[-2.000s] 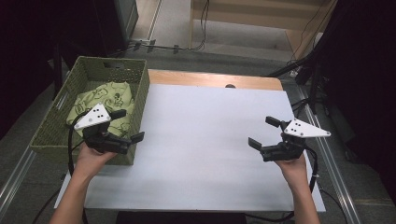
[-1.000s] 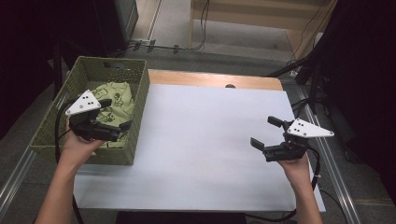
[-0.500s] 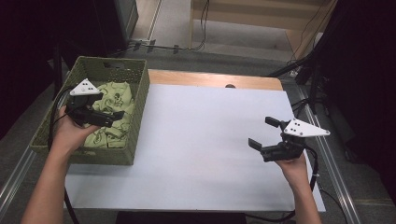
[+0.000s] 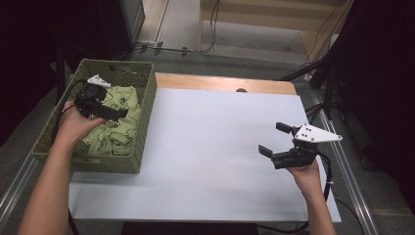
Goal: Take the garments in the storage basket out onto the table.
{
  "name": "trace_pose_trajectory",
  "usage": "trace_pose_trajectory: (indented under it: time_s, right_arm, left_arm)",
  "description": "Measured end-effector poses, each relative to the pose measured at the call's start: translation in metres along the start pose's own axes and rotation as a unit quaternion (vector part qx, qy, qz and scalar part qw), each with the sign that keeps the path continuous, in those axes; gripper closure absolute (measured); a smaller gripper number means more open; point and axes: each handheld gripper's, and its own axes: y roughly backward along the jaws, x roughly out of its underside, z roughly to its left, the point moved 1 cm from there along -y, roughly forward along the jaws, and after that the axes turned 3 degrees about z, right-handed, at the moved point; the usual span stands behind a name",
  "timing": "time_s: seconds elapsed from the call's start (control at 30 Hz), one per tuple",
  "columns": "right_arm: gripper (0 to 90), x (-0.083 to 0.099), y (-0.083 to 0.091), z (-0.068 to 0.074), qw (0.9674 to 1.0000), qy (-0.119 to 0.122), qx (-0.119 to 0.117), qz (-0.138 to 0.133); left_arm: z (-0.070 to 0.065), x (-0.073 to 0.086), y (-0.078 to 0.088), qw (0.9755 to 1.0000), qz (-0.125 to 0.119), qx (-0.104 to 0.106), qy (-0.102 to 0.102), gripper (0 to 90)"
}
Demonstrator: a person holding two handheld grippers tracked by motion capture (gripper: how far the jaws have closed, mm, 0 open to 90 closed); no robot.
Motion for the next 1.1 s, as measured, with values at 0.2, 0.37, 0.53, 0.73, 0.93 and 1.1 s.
trace_pose_trajectory:
  time_s: [0.2, 0.37, 0.53, 0.73, 0.93, 1.1]
  right_arm:
    - [0.0, 0.0, 0.001, -0.001, 1.0, 0.001, 0.0, -0.001]
    - [0.0, 0.001, 0.001, -0.002, 1.0, -0.002, 0.001, -0.001]
    - [0.0, 0.001, -0.001, -0.002, 1.0, 0.0, -0.001, 0.0]
    - [0.0, 0.002, -0.002, -0.003, 1.0, -0.002, -0.002, 0.0]
    - [0.0, 0.002, -0.003, -0.002, 1.0, -0.002, -0.002, 0.003]
    - [0.0, 0.003, -0.004, -0.002, 1.0, -0.001, -0.002, 0.005]
  left_arm:
    - [0.012, 0.002, -0.019, 0.9993, 0.032, 0.001, 0.019, 0.0]
    - [0.021, 0.005, -0.028, 0.9984, 0.044, 0.006, 0.036, 0.0]
    - [0.028, 0.005, -0.039, 0.9965, 0.073, 0.006, 0.041, 0.0]
    - [0.032, 0.005, -0.044, 0.9956, 0.08, 0.006, 0.049, 0.0]
    - [0.033, 0.006, -0.053, 0.9931, 0.106, -0.006, 0.05, 0.2]
    - [0.03, 0.003, -0.049, 0.9921, 0.111, -0.023, 0.053, 0.1]
